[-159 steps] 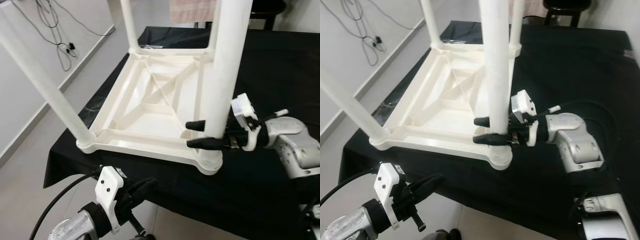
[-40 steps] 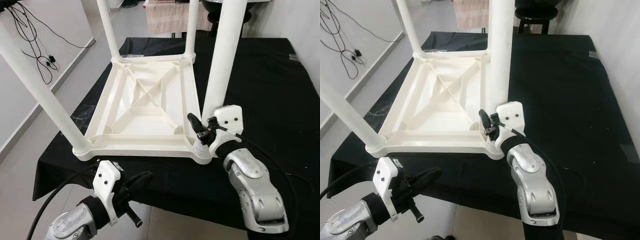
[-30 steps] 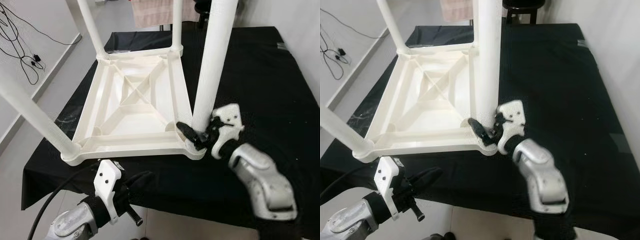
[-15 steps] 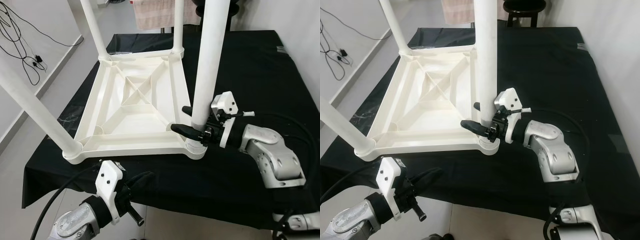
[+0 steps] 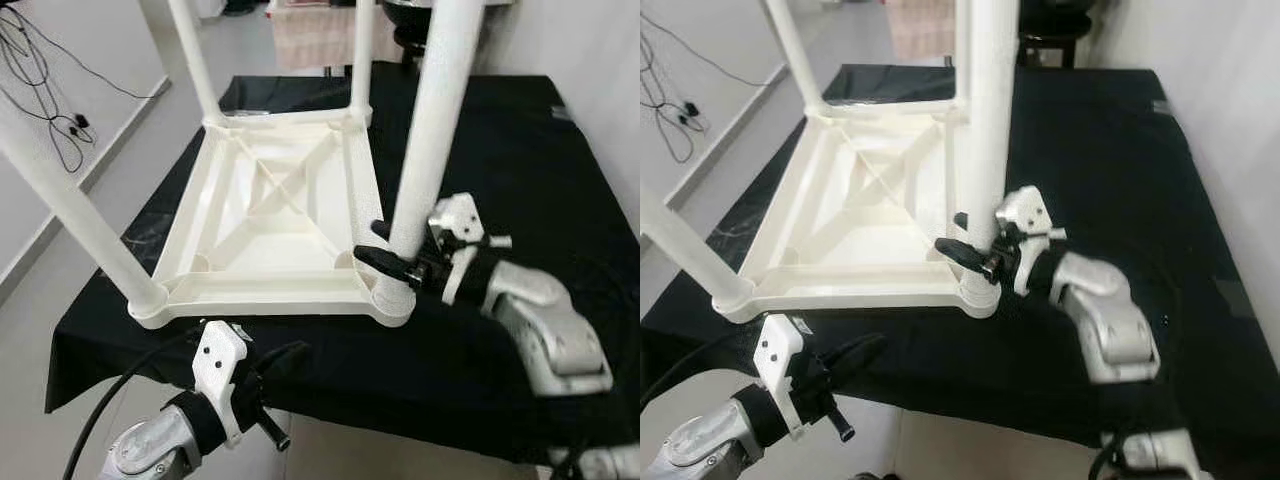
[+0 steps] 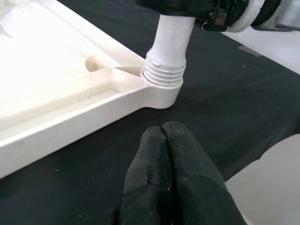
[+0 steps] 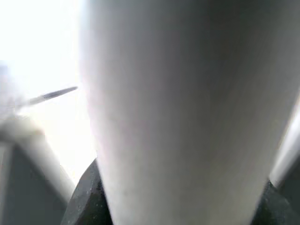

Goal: Building children table

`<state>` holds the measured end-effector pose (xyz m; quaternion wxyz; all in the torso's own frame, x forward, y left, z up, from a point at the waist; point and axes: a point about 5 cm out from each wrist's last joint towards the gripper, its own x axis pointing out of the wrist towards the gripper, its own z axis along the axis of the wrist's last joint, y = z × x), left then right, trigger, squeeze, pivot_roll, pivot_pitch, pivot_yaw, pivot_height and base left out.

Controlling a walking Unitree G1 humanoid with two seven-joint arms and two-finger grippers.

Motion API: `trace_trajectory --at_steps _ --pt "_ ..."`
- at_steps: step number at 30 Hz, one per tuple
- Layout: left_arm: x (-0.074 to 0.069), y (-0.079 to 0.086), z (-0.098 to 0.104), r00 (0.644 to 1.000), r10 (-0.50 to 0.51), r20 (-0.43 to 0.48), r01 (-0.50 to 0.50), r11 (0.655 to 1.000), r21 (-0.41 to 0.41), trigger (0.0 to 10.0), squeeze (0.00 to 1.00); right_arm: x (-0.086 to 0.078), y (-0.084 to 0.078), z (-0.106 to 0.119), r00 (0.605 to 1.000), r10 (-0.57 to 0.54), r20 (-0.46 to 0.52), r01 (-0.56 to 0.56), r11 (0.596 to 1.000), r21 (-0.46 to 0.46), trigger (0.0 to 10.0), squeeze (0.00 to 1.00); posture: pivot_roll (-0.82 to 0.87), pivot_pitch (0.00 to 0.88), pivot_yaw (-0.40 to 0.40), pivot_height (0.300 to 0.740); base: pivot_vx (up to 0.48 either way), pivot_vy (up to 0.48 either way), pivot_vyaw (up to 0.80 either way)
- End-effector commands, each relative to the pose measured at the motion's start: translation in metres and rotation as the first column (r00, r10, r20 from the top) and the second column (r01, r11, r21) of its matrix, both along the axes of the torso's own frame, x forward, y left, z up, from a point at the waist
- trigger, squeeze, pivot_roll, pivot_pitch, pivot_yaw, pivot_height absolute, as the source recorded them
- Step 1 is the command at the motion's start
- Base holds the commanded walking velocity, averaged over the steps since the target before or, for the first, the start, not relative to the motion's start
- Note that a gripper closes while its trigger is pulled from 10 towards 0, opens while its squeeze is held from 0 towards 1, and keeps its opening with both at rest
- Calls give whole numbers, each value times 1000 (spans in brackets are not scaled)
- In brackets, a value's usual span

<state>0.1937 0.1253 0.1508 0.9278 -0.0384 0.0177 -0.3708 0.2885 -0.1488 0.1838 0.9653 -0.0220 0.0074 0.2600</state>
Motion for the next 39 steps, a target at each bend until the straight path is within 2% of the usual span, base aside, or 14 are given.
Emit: trace_trajectory --at_steps 1,4,10,11,12,15,17,18,19,20,26,35,36,39 --pt "1 4 -2 1000 14 -6 -14 1000 10 10000 0 -13 -13 -41 946 -235 -222 218 971 -101 0 0 -33 140 53 740 0 0 0" --pt "5 6 -4 1000 10 -2 -10 1000 20 10000 0 -26 3 -47 945 -249 -212 228 967 -116 0 0 -47 126 72 740 0 0 0" --pt "10 6 -5 1000 2 -3 -2 1000 22 10000 0 -20 8 -49 954 -217 -207 196 973 -119 0 0 -50 112 77 740 0 0 0" --pt "11 6 -5 1000 3 -3 -3 1000 22 10000 0 -16 7 -47 953 -224 -202 204 972 -115 10000 0 -51 108 79 740 0 0 0" --pt "13 6 -6 1000 7 -2 -7 1000 20 10000 0 -11 5 -42 958 -210 -195 197 977 -83 10000 1000 -51 101 78 740 0 0 0" --pt "15 6 -7 1000 10 -1 -10 1000 18 10000 0 -11 7 -36 959 -204 -195 198 979 -46 10000 1000 -50 100 78 740 0 0 0" --pt "16 7 -7 1000 11 -1 -11 1000 16 10000 0 -8 12 -26 980 -107 -166 111 994 13 10000 1000 -53 91 82 740 0 0 0" --pt "18 6 -8 1000 10 0 -10 1000 10 10000 0 -3 18 -4 992 102 -69 -96 992 88 10000 796 -52 86 80 740 0 0 0" --pt "19 6 -8 1000 9 0 -9 1000 9 10000 0 -2 19 4 986 162 -38 -158 983 94 10000 796 -52 86 80 740 0 0 0" --pt "19 6 -8 1000 8 0 -8 1000 8 10000 0 -1 17 10 974 226 -15 -225 971 80 10000 0 -47 81 77 740 0 0 0" --pt "21 4 -9 1000 2 2 -2 1000 7 10000 0 5 6 16 892 453 -6 -452 890 -56 10000 0 -43 75 73 740 0 0 0" --pt "21 2 -9 1000 -2 6 2 1000 4 10000 0 26 2 22 842 538 -25 -538 837 -100 10000 0 -36 77 68 740 0 0 0" --pt "21 2 -10 1000 -2 7 2 1000 2 10000 0 30 3 23 834 551 -25 -551 828 -100 6392 0 -31 76 67 740 0 0 0" --pt "21 1 -10 1000 -3 8 3 1000 1 10000 0 33 2 22 816 578 -27 -577 810 -103 6392 0 -28 76 66 740 0 0 0"
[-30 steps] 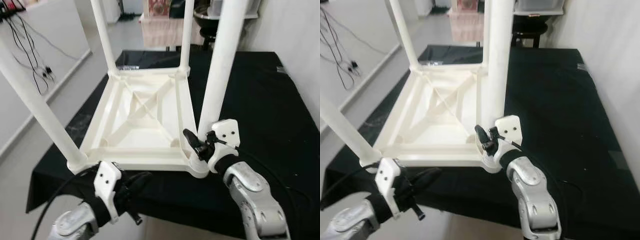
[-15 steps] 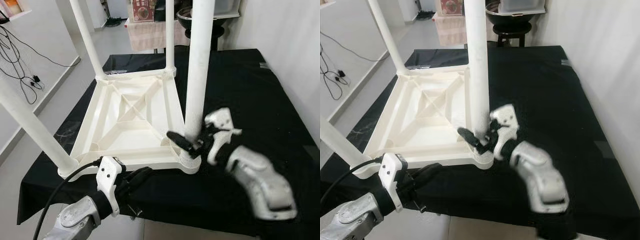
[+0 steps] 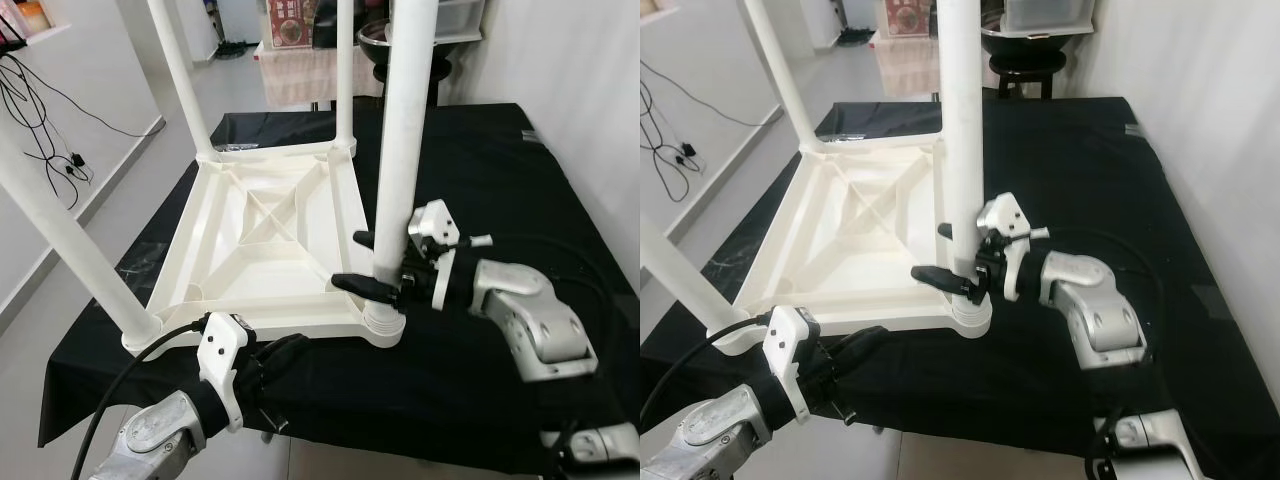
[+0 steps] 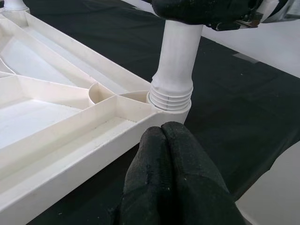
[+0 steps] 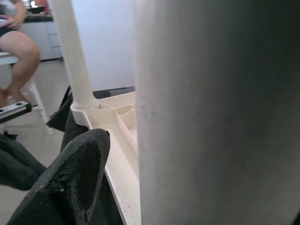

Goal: Building children table

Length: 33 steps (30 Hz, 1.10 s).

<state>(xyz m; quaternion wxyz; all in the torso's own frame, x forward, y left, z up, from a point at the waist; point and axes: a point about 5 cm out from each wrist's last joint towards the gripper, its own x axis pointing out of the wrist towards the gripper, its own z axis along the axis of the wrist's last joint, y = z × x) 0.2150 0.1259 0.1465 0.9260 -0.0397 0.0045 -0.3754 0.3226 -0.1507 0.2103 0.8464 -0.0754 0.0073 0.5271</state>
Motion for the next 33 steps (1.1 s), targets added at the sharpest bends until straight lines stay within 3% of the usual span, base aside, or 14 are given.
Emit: trace_trajectory --at_steps 1,6,12,18,20,21,22,23,24,25,26,27,32,33 --pt "-1 1 -5 1000 5 -15 -5 1000 13 10000 0 -1 4 -4 999 52 -16 -53 999 -8 0 0 -26 80 65 740 0 0 0" --pt "-2 0 -4 1000 9 -14 -9 1000 7 10000 0 -4 2 -4 992 121 -33 -121 993 -13 0 0 -52 91 66 740 0 0 0" --pt "-3 0 -4 1000 9 -15 -9 1000 5 10000 0 -8 -3 -7 994 99 -36 -99 995 -8 0 0 -60 96 69 740 0 0 0" --pt "-4 1 -4 1000 5 -19 -5 1000 1 10000 0 -22 0 -15 998 -5 -70 8 999 33 0 0 -70 102 71 740 0 0 0" --pt "-5 1 -4 1000 3 -22 -3 1000 -2 10000 0 -36 10 -27 990 -90 -110 95 995 39 0 0 -68 103 60 740 0 0 0" --pt "-5 2 -4 1000 2 -24 -2 1000 -2 10000 0 -39 18 -44 905 -405 -132 411 911 20 0 0 -75 105 63 740 0 0 0" --pt "-5 2 -4 1000 2 -24 -2 1000 -2 10000 0 -39 18 -44 905 -405 -132 411 911 20 0 0 -75 105 63 740 0 0 0" --pt "-5 3 -4 1000 2 -25 -2 1000 -3 10000 0 -44 18 -53 767 -625 -145 631 776 -6 0 0 -75 108 62 740 0 0 0" --pt "-4 4 -4 1000 1 -27 -1 1000 -3 10000 0 -51 32 -62 739 -658 -148 661 750 -34 0 0 -79 105 78 740 0 0 0" --pt "-4 4 -4 1000 1 -27 -1 1000 -3 10000 0 -51 32 -62 739 -658 -148 661 750 -34 0 0 -79 105 78 740 0 0 0" --pt "-4 4 -5 1000 0 -28 0 1000 -3 10000 0 -56 42 -66 749 -646 -150 647 761 -47 0 0 -79 105 78 740 0 0 0" --pt "-3 4 -5 1000 -2 -29 2 1000 -3 10000 0 -54 45 -67 773 -616 -153 617 785 -44 0 0 -76 98 75 740 0 0 0" --pt "-1 3 -5 999 -4 -32 4 1000 -7 10000 0 -44 44 -63 781 -603 -163 607 794 -28 0 0 -73 100 66 740 0 0 0" --pt "-1 3 -5 1000 4 -29 -4 1000 -8 10000 0 -42 43 -61 773 -613 -162 617 787 -30 4824 0 -71 99 67 740 0 0 0"
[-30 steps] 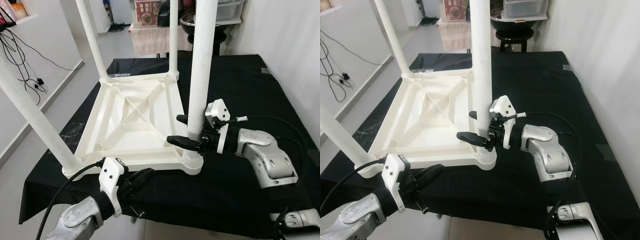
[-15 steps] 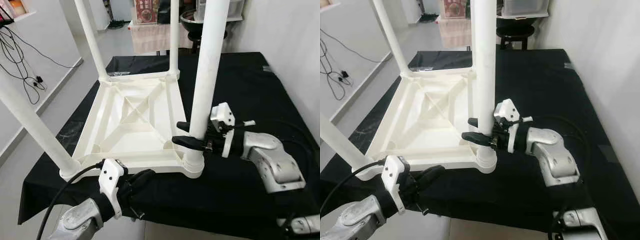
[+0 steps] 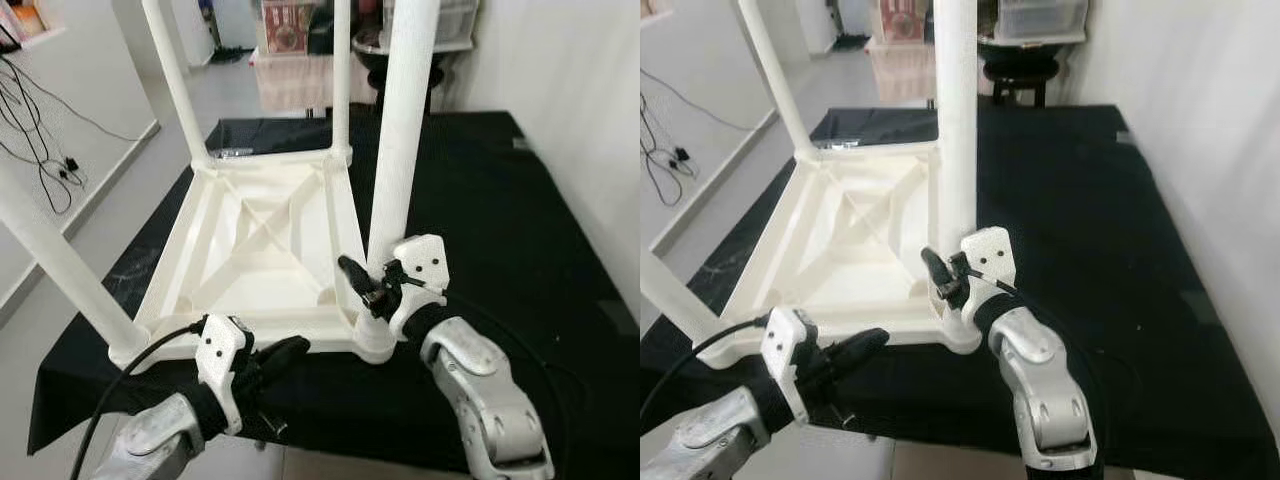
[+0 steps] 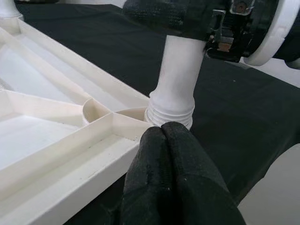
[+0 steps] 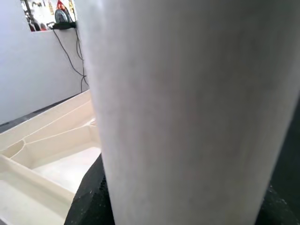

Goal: Building children table

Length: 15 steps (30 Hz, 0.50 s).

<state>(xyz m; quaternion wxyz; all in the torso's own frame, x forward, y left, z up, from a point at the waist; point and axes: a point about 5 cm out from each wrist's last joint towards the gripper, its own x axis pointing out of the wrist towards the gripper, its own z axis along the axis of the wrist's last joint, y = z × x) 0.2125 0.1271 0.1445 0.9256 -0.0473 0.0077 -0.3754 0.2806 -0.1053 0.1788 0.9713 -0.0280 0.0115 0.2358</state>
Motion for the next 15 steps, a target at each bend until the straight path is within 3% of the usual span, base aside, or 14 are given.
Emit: trace_trajectory --at_steps 1,4,5,6,7,8,11,14,15 --pt "1 2 -3 1000 5 -18 -5 1000 3 10000 0 0 -2 -30 986 -24 -166 21 1000 -16 4824 0 -71 99 67 740 0 0 0" --pt "2 3 -3 1000 14 -15 -14 1000 2 10000 0 2 -3 -28 985 -40 -169 37 999 -20 4824 0 -71 99 67 740 0 0 0" --pt "2 3 -3 1000 17 -14 -17 1000 1 10000 0 3 -3 -23 987 -37 -158 38 999 -2 10000 745 -72 99 69 740 0 0 0" --pt "2 3 -3 1000 17 -14 -17 1000 1 10000 0 3 -3 -23 987 -37 -158 38 999 -2 10000 745 -72 99 69 740 0 0 0" --pt "2 2 -3 1000 14 -16 -14 1000 0 10000 0 8 0 -13 990 49 -132 -43 998 46 10000 1000 -72 98 68 740 0 0 0" --pt "3 2 -3 1000 8 -17 -8 1000 -1 10000 0 14 2 2 978 194 -74 -188 979 84 10000 1000 -72 96 68 740 0 0 0" --pt "3 1 -3 1000 5 -18 -5 1000 -3 10000 0 19 -2 13 928 371 -21 -368 927 72 10000 1000 -73 94 66 740 0 0 0" --pt "4 1 -3 1000 4 -19 -4 1000 -4 10000 0 20 -5 17 897 442 -7 -440 895 68 10000 1000 -73 94 66 740 0 0 0" --pt "3 1 -3 1000 4 -19 -4 1000 -3 10000 0 23 -8 18 869 495 -6 -494 868 58 10000 0 -64 92 61 740 0 0 0"
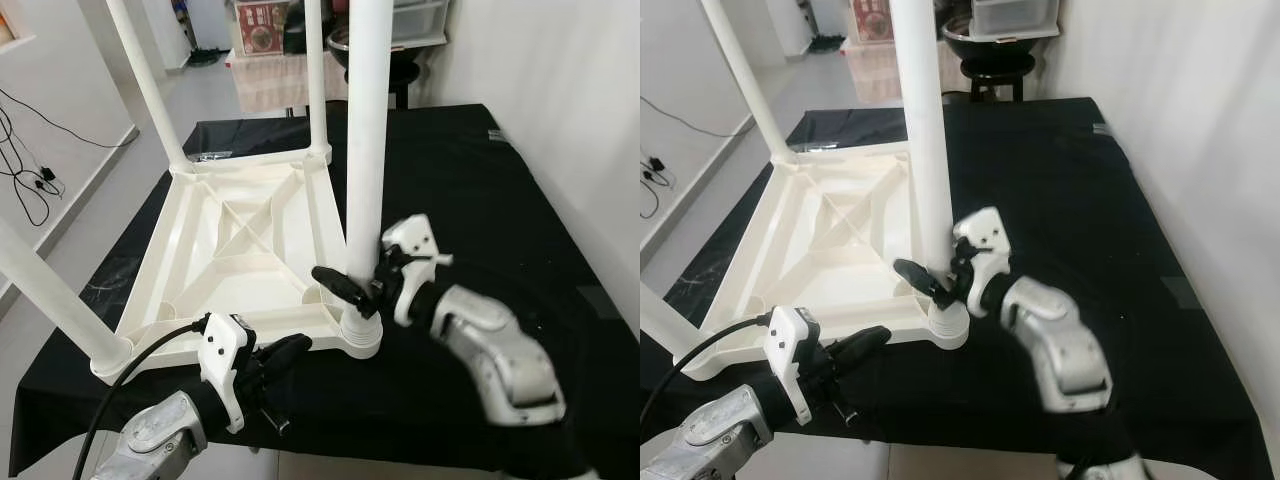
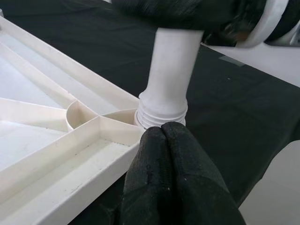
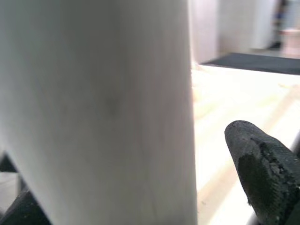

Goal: Building children table

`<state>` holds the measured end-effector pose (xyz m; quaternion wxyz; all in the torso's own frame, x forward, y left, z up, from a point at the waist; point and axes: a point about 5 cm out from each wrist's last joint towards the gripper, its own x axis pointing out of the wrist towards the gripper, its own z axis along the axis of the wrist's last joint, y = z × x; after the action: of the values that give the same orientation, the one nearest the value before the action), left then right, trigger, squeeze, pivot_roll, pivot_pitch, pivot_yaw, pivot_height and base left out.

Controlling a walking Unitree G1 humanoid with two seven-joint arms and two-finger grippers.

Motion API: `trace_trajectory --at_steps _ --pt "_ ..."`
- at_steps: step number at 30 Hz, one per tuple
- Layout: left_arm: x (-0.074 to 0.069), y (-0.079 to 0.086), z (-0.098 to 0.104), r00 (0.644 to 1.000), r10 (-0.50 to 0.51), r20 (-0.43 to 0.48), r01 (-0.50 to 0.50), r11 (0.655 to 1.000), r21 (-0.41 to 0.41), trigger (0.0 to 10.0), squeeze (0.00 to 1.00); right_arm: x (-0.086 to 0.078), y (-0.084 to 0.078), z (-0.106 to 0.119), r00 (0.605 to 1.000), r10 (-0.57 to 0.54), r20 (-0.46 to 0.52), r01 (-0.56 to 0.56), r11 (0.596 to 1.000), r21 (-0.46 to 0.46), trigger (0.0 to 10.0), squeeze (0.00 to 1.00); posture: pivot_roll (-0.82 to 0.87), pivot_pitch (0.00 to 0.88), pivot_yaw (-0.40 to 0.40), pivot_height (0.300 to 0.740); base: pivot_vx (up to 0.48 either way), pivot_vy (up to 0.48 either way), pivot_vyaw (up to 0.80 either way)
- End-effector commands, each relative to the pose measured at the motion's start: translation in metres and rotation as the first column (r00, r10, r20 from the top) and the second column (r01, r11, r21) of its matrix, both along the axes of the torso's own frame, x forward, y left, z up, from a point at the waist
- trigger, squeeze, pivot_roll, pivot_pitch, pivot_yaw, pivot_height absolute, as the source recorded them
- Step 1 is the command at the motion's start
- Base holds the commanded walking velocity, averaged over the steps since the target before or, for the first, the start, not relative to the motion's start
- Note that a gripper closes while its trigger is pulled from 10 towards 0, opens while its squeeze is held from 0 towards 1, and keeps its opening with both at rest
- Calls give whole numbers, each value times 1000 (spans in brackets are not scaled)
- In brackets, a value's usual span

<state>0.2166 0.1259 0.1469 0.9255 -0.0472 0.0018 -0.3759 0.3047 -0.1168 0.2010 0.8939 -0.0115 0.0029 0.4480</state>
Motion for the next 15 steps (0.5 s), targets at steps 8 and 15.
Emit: trace_trajectory --at_steps 8,15 --pt "-1 1 -6 1000 9 -29 -9 1000 2 10000 0 14 -7 -2 932 357 -62 -360 932 -44 7686 0 -49 89 54 740 0 0 0" --pt "-1 0 -6 999 12 -31 -12 1000 -5 10000 0 19 -11 -2 919 390 -62 -392 920 -19 0 0 -46 94 54 740 0 0 0"
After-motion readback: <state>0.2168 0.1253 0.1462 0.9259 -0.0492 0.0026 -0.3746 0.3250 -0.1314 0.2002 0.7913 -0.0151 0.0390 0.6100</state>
